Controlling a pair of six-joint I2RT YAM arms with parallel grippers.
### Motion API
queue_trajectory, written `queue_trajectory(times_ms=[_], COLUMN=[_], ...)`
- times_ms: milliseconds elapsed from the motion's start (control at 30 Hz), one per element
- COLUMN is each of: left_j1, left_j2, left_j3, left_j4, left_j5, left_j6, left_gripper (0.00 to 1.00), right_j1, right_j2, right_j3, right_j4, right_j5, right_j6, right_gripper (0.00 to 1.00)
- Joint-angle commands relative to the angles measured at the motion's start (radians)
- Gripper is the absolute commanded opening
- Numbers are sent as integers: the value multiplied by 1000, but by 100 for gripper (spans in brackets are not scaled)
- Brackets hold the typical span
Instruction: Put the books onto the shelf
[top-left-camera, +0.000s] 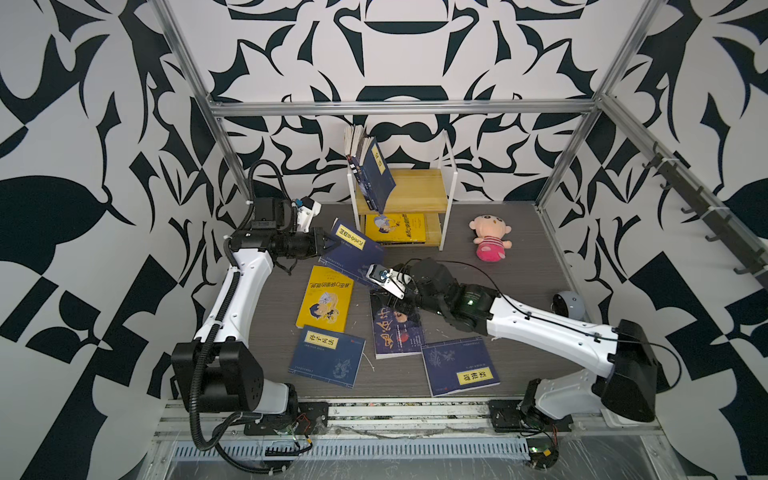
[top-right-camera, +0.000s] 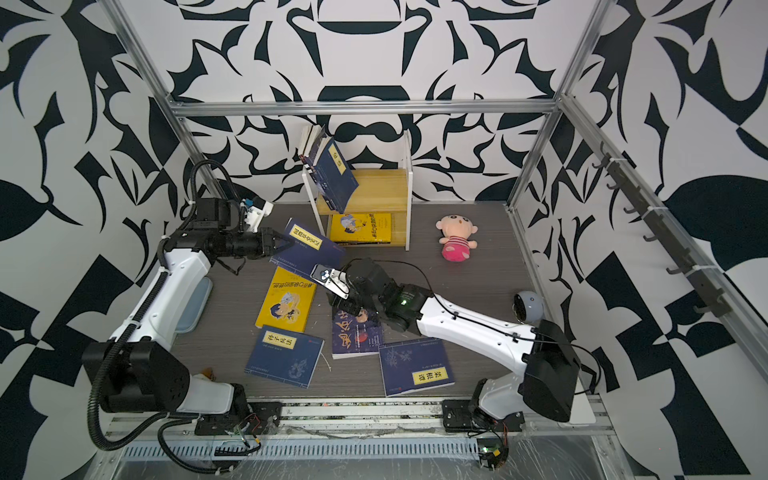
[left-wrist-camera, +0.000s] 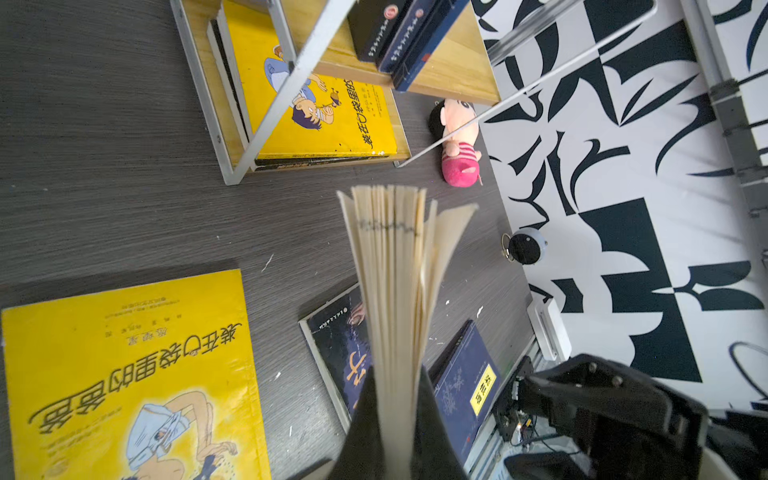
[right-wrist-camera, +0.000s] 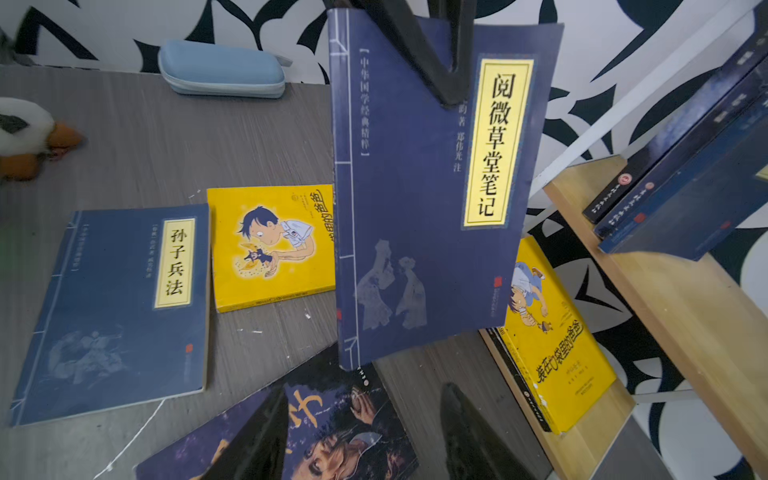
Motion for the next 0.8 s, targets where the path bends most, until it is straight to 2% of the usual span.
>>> queue_trajectory(times_ms=[0, 333, 433, 500, 533, 600, 633, 767], left_j1=[10, 13, 13, 14, 14, 15, 19, 63], left_j2=[-18, -12, -12, -11, -9, -12, -14, -29], left_j3=[-3, -8, -11, -13, -14, -20, -28, -55], left_j4=[81, 116, 123, 130, 134, 155, 172, 224], left_j5=[18, 24, 32, 33, 33, 36, 41, 41], left_j6=[-113, -166, -173, -180, -180, -183, -185, -212], left_gripper=[0, 0, 0, 0, 0, 2, 10, 40], right_j1=[31, 52, 50, 47, 46, 44, 42, 29], right_j2=[52, 267, 324, 363, 380, 396, 395, 359], right_j3=[71, 214, 247, 278, 291, 303, 296, 241], right_j4=[97, 254, 313, 315, 315, 316, 322, 331], right_j5=[157, 337, 347, 340, 338, 344, 344, 337], right_j6=[-42, -50, -59, -79, -91, -93, -92, -72], right_gripper=[60, 59, 58, 47, 37, 9, 0, 0])
